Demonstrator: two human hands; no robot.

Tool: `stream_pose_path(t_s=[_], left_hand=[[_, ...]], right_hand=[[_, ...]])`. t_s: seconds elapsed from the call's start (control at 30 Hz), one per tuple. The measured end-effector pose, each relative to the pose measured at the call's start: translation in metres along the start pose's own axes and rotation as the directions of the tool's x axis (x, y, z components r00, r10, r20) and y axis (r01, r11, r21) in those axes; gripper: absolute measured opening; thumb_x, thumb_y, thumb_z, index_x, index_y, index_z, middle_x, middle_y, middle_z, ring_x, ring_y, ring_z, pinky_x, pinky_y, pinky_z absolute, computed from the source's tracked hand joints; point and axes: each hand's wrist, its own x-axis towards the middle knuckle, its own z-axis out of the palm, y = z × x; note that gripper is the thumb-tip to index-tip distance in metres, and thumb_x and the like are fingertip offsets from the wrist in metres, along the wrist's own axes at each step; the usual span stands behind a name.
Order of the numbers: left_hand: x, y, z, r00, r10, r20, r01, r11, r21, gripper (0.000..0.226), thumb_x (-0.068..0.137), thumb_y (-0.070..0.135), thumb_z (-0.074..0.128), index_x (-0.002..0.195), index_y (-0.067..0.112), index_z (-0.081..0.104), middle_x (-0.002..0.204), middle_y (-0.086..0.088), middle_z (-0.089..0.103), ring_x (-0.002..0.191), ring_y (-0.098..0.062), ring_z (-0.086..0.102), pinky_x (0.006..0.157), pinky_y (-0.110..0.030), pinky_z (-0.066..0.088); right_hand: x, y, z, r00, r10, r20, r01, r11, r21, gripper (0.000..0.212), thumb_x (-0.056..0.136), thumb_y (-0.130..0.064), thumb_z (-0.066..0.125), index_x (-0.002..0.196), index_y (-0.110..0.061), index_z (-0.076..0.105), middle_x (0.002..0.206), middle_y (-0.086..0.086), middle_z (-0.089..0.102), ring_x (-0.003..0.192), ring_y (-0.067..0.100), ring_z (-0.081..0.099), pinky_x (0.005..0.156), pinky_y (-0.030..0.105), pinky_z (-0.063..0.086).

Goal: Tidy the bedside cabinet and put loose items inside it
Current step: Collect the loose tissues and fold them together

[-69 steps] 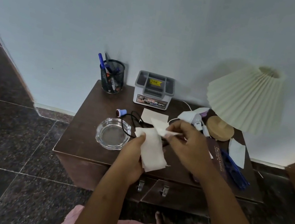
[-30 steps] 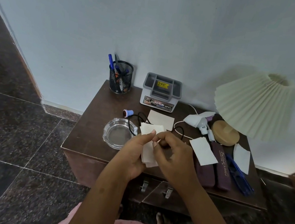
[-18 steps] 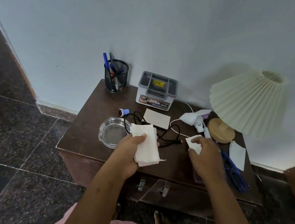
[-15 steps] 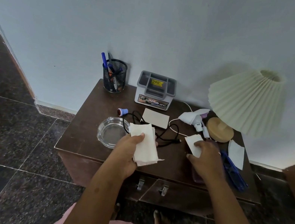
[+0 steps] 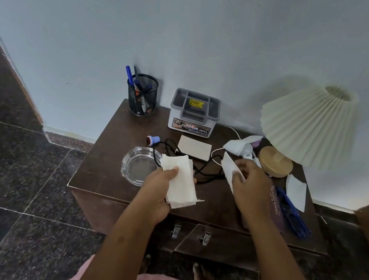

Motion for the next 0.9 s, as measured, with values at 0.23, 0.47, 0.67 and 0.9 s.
stream_pose_path(t_s=[0.23, 0.47, 0.67, 0.9], left_hand=[[-0.006, -0.005, 0.012, 0.999, -0.031, -0.040, 0.032, 0.999, 0.008, 0.033, 0.097, 0.036, 0.043, 0.113, 0.010, 0.057, 0.088, -0.010, 0.069, 0.076, -0.025, 0.065, 0.062, -0.035, 0.051], [-0.008, -0.001, 0.008, 0.997, -0.051, 0.061, 0.055, 0.996, -0.065, 0.062, 0.090, 0.062, 0.035, 0.105, 0.010, 0.065, 0.089, -0.011, 0.075, 0.077, -0.022, 0.073, 0.062, -0.031, 0.051], [-0.008, -0.001, 0.009, 0.992, -0.044, 0.116, 0.054, 0.995, -0.083, 0.062, 0.086, 0.066, 0.038, 0.091, 0.012, 0.067, 0.082, -0.007, 0.075, 0.074, -0.020, 0.073, 0.060, -0.029, 0.054], [-0.004, -0.004, 0.007, 0.984, -0.044, 0.171, 0.050, 0.998, -0.035, 0.046, 0.094, 0.042, 0.044, 0.121, 0.007, 0.059, 0.091, -0.011, 0.072, 0.076, -0.023, 0.071, 0.060, -0.034, 0.057]], right_hand=[[-0.037, -0.063, 0.012, 0.951, -0.300, 0.082, 0.294, 0.953, 0.072, 0.032, 0.082, -0.002, 0.058, 0.111, -0.012, 0.066, 0.101, 0.001, 0.067, 0.088, 0.007, 0.056, 0.078, 0.004, 0.037], [-0.054, -0.083, 0.024, 0.855, -0.501, 0.130, 0.503, 0.864, 0.021, 0.026, 0.083, -0.014, 0.049, 0.096, -0.006, 0.070, 0.088, 0.007, 0.071, 0.079, 0.022, 0.065, 0.075, 0.026, 0.049], [-0.053, -0.074, 0.025, 0.888, -0.422, 0.184, 0.389, 0.901, 0.190, 0.031, 0.089, -0.015, 0.056, 0.119, -0.015, 0.061, 0.107, 0.003, 0.068, 0.098, 0.016, 0.059, 0.089, 0.025, 0.043], [-0.036, -0.060, 0.004, 0.919, -0.309, 0.242, 0.167, 0.866, 0.472, 0.020, 0.087, -0.026, 0.055, 0.101, -0.040, 0.059, 0.089, -0.014, 0.069, 0.084, 0.000, 0.063, 0.071, 0.016, 0.052]])
